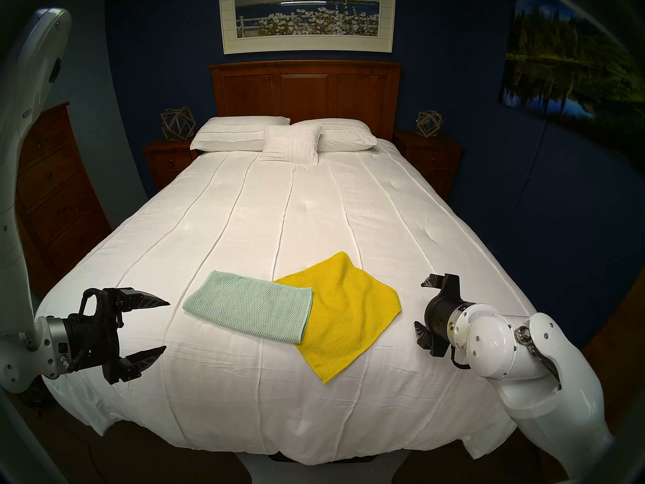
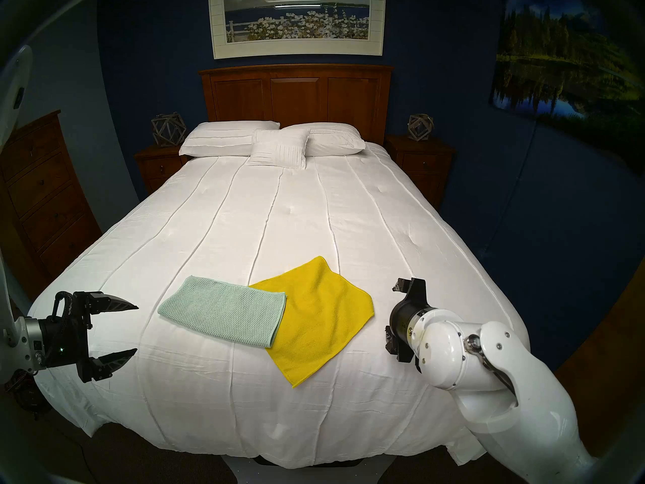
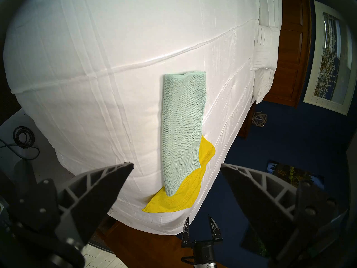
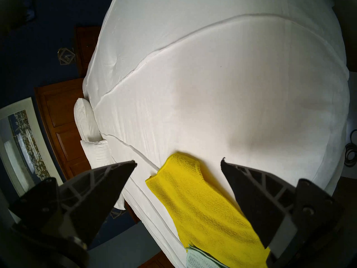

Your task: Fold the hand towels twice and stack them up

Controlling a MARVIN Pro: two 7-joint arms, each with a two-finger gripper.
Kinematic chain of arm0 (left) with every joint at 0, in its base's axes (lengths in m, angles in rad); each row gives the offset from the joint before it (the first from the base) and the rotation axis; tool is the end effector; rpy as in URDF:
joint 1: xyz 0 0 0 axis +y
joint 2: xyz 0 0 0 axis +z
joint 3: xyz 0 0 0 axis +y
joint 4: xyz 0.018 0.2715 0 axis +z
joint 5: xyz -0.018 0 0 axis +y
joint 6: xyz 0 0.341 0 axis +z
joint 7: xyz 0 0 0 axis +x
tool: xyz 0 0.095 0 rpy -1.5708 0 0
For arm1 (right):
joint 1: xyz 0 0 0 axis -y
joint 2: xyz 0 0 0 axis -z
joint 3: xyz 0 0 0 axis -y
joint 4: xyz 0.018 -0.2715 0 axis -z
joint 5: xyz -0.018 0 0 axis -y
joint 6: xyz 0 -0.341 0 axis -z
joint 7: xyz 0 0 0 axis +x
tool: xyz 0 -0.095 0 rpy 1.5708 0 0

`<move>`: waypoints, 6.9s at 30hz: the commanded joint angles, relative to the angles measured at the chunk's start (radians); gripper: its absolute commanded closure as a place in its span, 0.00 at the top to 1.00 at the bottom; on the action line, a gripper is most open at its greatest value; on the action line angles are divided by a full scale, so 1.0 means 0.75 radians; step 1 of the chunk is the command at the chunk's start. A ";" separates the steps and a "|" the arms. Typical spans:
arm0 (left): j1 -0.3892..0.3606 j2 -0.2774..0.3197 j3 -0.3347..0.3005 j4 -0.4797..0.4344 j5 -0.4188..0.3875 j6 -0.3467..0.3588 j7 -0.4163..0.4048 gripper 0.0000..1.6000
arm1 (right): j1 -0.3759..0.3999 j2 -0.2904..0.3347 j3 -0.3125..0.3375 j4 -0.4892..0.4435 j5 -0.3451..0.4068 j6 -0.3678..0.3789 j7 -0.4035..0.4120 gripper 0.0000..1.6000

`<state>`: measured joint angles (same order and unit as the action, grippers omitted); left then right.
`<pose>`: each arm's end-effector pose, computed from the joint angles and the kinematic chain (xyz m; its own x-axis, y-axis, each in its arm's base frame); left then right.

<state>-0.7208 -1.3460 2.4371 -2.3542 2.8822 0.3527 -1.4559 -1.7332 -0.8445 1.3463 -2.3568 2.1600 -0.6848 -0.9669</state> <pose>0.1819 0.1716 -0.1872 0.4103 0.8981 -0.1582 0.5615 -0.1121 0.8199 0.3247 0.0227 -0.1722 -0.0156 -0.9923 -0.1231 -0.6143 0.1067 -0.7819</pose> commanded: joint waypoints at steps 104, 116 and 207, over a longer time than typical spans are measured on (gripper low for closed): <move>-0.003 0.001 -0.001 0.000 -0.003 0.000 0.002 1.00 | -0.287 0.077 0.066 -0.116 0.038 0.144 0.087 1.00; -0.004 0.001 -0.001 0.000 -0.003 0.000 0.002 1.00 | -0.103 -0.098 -0.194 -0.008 0.005 0.202 0.055 1.00; -0.004 0.002 -0.001 0.000 -0.003 0.000 0.003 1.00 | -0.496 0.513 -0.515 -0.116 -0.597 -0.064 0.360 1.00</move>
<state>-0.7210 -1.3467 2.4369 -2.3538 2.8822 0.3527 -1.4501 -2.0543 -0.5146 0.9248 -2.4235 1.7175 -0.6752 -0.7855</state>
